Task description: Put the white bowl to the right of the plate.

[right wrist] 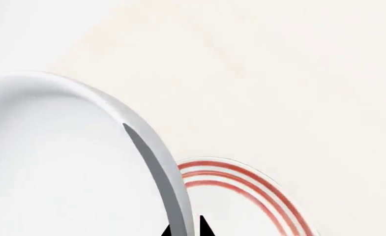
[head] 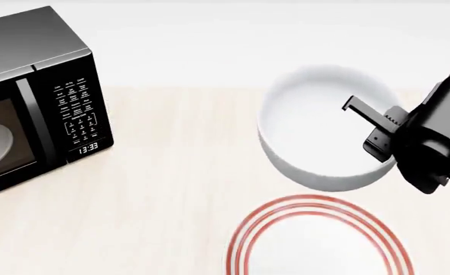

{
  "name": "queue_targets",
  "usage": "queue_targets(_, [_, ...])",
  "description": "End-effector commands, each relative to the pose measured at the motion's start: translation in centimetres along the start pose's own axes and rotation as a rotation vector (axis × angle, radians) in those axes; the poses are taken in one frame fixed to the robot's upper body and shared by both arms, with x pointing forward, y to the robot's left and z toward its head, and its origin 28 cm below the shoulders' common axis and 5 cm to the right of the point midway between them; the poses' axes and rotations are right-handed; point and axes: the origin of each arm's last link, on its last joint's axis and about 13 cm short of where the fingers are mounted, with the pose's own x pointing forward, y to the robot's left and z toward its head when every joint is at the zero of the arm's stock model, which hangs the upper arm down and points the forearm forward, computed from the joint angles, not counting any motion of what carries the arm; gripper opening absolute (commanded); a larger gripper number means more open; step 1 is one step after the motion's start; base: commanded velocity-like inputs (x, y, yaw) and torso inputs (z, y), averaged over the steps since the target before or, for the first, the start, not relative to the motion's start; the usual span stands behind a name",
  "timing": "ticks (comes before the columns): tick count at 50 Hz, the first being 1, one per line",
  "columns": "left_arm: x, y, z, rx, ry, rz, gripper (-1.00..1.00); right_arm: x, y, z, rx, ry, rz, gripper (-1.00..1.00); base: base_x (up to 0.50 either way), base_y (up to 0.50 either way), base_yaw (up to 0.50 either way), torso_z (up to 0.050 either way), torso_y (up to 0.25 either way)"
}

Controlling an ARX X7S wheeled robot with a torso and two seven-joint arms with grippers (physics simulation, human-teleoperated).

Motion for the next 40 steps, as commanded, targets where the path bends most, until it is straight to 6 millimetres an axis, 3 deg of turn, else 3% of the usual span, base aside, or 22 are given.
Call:
queue_targets(1, [-0.2,-0.5,0.0,0.001,-0.004,-0.051,1.0,-0.1,-3.1,2.4,0.115,-0.008,-0.019,-1.0,0.0,0.0,0.0,0.0,0.0])
queue_targets(9, [-0.2,-0.6,0.0,0.005,-0.004,-0.054,1.0,-0.6,-4.9,2.8,0.179,-0.013,-0.031,-1.0,0.0,0.0,0.0,0.0,0.001])
queue_targets(22, [-0.2,-0.5,0.0,0.005,-0.002,-0.046,1.0,0.2,-8.3,3.5,0.283,-0.001,-0.064,-1.0,0.0,0.0,0.0,0.0,0.0])
queue_targets(40, [-0.1,-0.5,0.0,0.007,0.0,-0.036,1.0,-0.1,-15.2,3.7,0.446,-0.042,-0.154,-1.0,0.0,0.0,0.0,0.0,0.001])
